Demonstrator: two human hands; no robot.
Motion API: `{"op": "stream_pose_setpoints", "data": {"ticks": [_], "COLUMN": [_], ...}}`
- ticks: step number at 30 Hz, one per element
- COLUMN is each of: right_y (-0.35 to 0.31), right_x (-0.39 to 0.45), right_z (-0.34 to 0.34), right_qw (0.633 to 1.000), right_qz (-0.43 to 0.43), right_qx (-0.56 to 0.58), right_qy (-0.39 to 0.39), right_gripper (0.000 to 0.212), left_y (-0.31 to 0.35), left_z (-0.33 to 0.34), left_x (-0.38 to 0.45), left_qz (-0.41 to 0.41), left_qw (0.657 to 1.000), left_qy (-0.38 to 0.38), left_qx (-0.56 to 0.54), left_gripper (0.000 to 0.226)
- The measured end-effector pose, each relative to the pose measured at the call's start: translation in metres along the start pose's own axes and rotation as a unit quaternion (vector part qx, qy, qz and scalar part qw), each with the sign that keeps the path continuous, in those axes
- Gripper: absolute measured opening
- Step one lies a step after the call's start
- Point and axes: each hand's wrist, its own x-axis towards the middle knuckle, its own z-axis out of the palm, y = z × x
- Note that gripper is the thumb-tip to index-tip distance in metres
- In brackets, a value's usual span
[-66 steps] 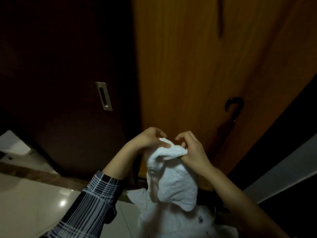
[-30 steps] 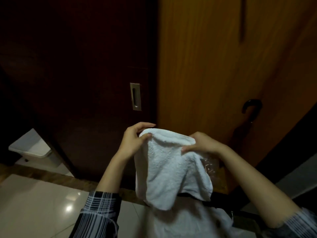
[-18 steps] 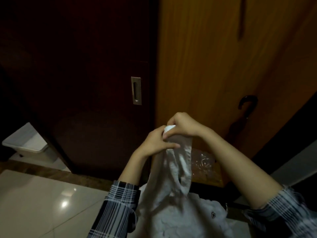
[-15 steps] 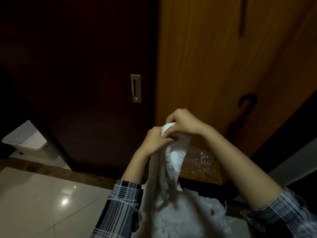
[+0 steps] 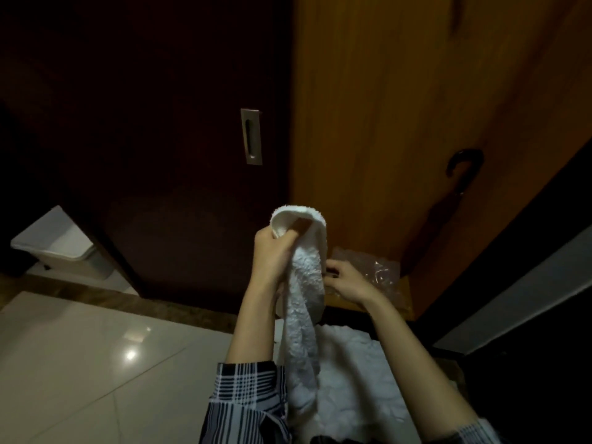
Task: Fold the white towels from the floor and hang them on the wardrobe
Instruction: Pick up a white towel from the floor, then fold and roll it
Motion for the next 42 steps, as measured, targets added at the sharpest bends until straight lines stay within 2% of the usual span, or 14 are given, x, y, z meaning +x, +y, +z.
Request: {"op": "stream_pose_setpoints", "data": {"ticks": [3,6,9,12,16,20,24,27,29,31,34,37,40,42], "right_y": [0.002,0.008,0.013,0.027,0.058,0.055,0.017,-0.016,-0.039,-0.059,-0.08,-0.095,-0.1,-0.101], "right_x": [-0.004,-0.009,-0.019,-0.025,-0.033,-0.037,-0.046,-0.052,-0.058,-0.059,-0.059,-0.066,-0.07,-0.071], "right_z": [0.011,0.007,-0.01,-0.021,-0.005,0.006,0.012,0.018,0.026,0.037,0.051,0.053,0.049,0.048], "right_qw": [0.999,0.989,0.969,0.977,0.989,0.988,0.992,0.981,0.96,0.918,0.841,0.805,0.804,0.809], "right_qz": [0.002,-0.039,-0.105,-0.09,0.045,0.074,0.085,0.072,0.073,0.069,0.049,0.018,0.003,0.009], "right_qx": [0.028,-0.024,-0.05,-0.108,-0.136,-0.131,0.017,0.118,0.213,0.349,0.509,0.57,0.57,0.561], "right_qy": [0.042,0.143,0.217,0.161,0.016,0.025,0.092,0.134,0.168,0.177,0.175,0.165,0.171,0.175], "right_gripper": [0.022,0.013,0.021,0.022,0.053,0.055,0.052,0.049,0.04,0.029,0.027,0.021,0.012,0.01], "left_y": [0.0,-0.003,-0.008,-0.008,-0.011,-0.026,-0.046,-0.06,-0.062,-0.059,-0.048,-0.038,-0.03,-0.028], "left_z": [-0.005,-0.021,-0.043,-0.062,-0.08,-0.082,-0.09,-0.094,-0.088,-0.078,-0.057,-0.039,-0.034,-0.033], "left_x": [-0.008,-0.01,-0.011,-0.013,-0.012,-0.016,-0.017,-0.016,-0.018,-0.022,-0.027,-0.032,-0.033,-0.033], "left_qz": [-0.008,-0.01,0.005,0.013,0.043,0.058,0.06,0.047,0.047,0.056,0.059,0.055,0.058,0.066], "left_qw": [0.999,0.993,0.979,0.964,0.953,0.955,0.951,0.957,0.965,0.979,0.996,0.998,0.994,0.991], "left_qy": [0.027,0.115,0.193,0.248,0.291,0.287,0.304,0.282,0.248,0.183,0.052,-0.015,-0.056,-0.084], "left_qx": [-0.025,-0.016,-0.069,-0.092,-0.076,-0.043,0.017,0.056,0.066,0.067,0.032,-0.012,-0.075,-0.075], "left_gripper": [0.006,0.003,0.012,0.023,0.022,0.022,0.018,0.017,0.016,0.016,0.019,0.02,0.023,0.033]}}
